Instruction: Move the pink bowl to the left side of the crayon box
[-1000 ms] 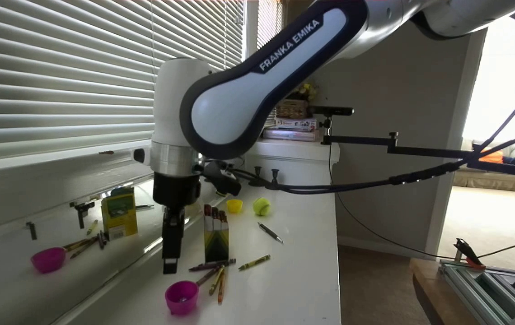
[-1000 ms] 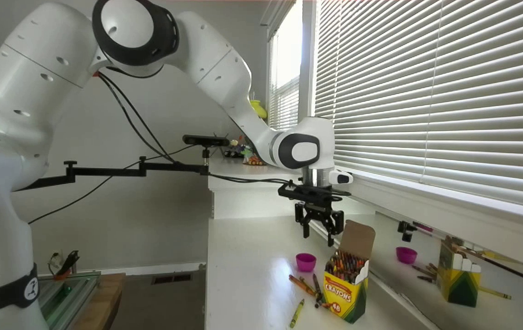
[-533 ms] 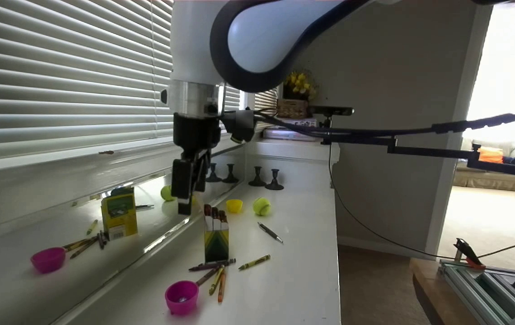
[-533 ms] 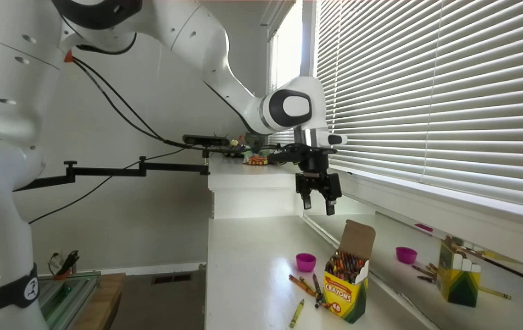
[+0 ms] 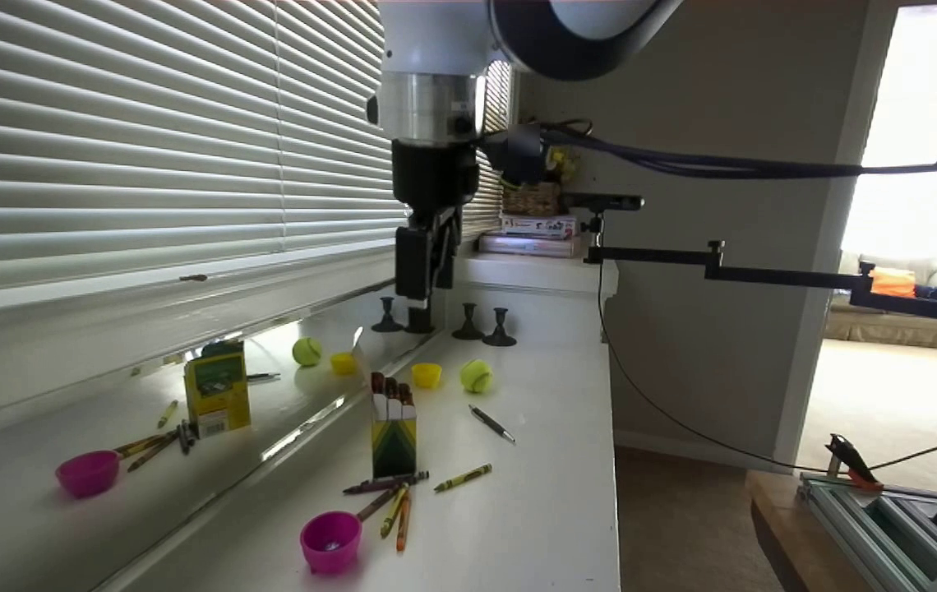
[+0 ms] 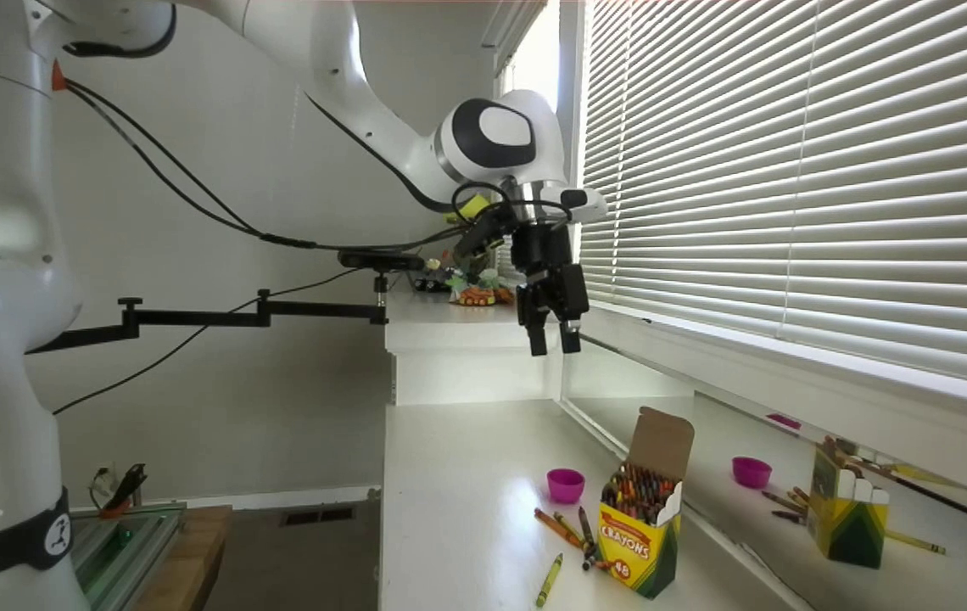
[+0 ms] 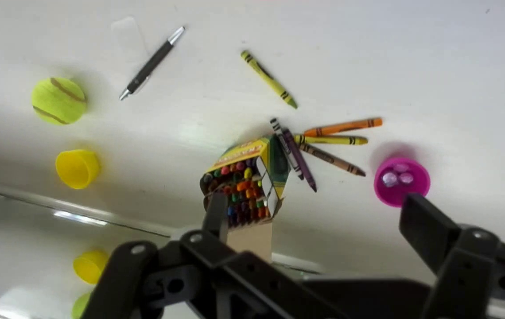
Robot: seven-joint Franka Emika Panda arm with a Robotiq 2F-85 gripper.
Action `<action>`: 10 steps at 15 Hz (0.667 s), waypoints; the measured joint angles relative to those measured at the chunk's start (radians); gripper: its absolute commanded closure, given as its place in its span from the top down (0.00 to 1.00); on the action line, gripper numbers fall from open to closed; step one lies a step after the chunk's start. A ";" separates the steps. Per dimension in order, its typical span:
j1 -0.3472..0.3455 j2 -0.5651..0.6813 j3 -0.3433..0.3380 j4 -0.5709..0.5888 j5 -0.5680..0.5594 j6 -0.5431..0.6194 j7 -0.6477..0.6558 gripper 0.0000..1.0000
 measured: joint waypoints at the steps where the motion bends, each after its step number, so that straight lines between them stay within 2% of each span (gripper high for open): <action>1: -0.002 -0.028 0.005 -0.013 0.025 -0.040 -0.034 1.00; 10: -0.010 -0.026 0.013 -0.015 0.029 -0.049 -0.041 1.00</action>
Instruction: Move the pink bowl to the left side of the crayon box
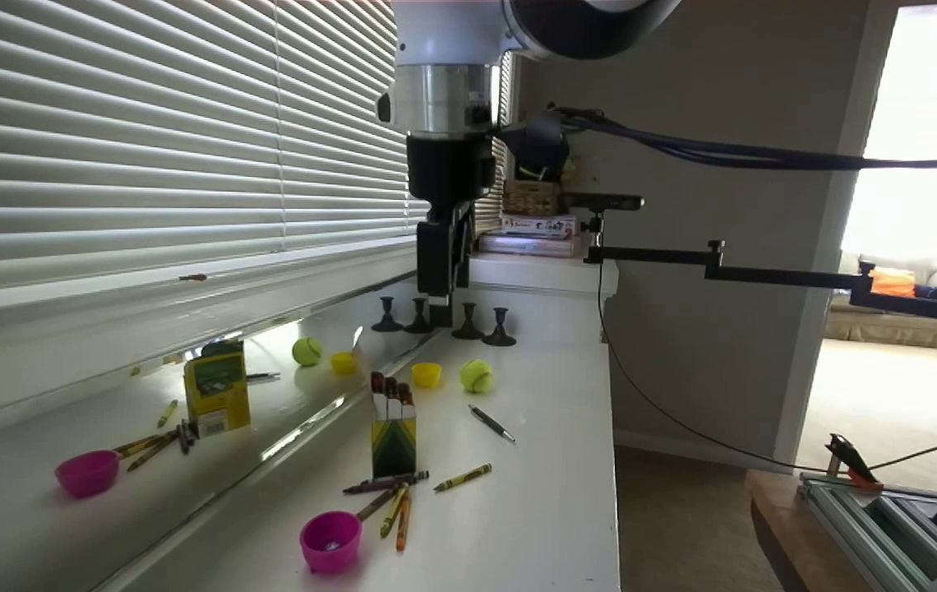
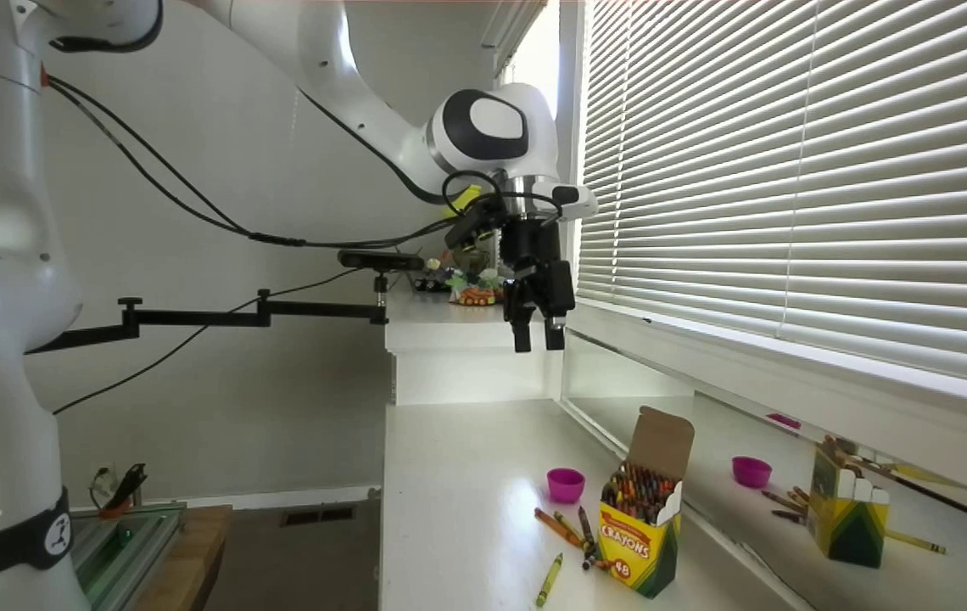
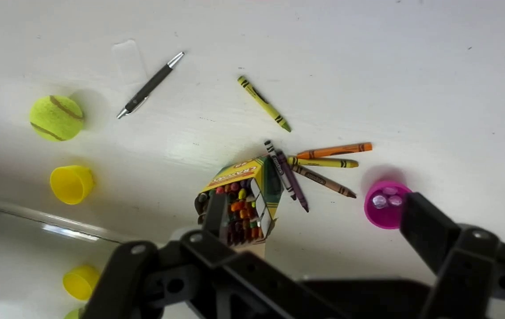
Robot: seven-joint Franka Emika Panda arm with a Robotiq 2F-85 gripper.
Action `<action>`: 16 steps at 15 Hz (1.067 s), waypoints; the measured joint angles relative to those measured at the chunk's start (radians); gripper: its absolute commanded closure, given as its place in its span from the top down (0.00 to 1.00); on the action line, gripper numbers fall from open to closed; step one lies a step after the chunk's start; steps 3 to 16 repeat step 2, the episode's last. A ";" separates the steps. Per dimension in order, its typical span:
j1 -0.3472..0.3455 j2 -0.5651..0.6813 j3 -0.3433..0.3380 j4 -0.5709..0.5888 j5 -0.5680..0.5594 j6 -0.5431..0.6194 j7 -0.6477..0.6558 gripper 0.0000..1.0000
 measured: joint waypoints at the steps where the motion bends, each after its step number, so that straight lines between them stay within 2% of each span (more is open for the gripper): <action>1: 0.000 0.000 0.000 0.000 0.000 0.000 0.000 1.00; 16: 0.000 0.000 0.000 0.000 0.000 0.000 0.000 1.00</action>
